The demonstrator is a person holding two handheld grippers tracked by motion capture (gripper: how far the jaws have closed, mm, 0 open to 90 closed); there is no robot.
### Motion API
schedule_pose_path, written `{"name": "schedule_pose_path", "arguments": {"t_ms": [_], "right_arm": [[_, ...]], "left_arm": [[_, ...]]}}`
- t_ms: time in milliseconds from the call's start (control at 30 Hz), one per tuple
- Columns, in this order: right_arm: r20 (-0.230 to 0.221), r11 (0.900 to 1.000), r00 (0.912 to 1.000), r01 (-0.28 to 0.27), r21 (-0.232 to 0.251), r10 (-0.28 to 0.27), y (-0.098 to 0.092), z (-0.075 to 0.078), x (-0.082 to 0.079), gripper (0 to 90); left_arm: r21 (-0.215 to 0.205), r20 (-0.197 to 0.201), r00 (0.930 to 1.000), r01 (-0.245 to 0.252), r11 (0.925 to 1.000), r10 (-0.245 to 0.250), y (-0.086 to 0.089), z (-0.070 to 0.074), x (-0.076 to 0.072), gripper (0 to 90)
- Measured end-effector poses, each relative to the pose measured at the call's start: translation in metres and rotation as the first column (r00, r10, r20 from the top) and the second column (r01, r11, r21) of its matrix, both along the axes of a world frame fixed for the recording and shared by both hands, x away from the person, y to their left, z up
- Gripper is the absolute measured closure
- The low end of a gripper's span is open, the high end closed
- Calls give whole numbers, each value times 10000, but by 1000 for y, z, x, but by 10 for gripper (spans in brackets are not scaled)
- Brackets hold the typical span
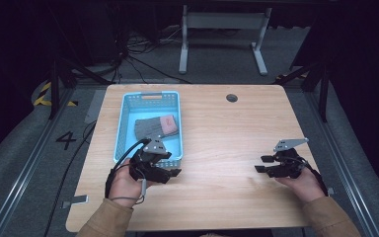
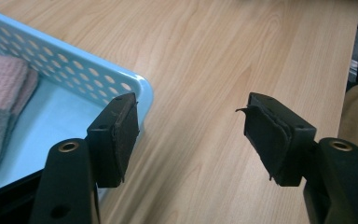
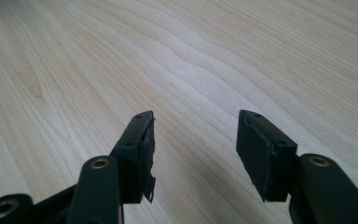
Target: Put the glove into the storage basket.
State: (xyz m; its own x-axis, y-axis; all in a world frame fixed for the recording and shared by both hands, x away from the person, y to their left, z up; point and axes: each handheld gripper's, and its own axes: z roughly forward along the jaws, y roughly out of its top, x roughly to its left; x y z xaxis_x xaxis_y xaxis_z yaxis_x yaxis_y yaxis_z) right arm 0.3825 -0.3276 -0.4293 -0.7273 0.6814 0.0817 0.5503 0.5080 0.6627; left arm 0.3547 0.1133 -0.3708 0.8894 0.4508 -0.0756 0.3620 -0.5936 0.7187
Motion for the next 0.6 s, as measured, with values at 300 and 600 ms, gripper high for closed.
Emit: {"name": "schedule_pose_path", "arguments": {"t_ms": [300,600], "right_arm": [[-19,10000,10000,-60,33,61,0,-2,-3,472],[-9,9999,9999,-129,-4,129,1,-5,-3,471]], "left_arm": [[-11,-109,9999,67,10000,-67,-4,-21,-5,355],[35,-286,9996,-11,10000,12,-4,-49,-9,360]]}}
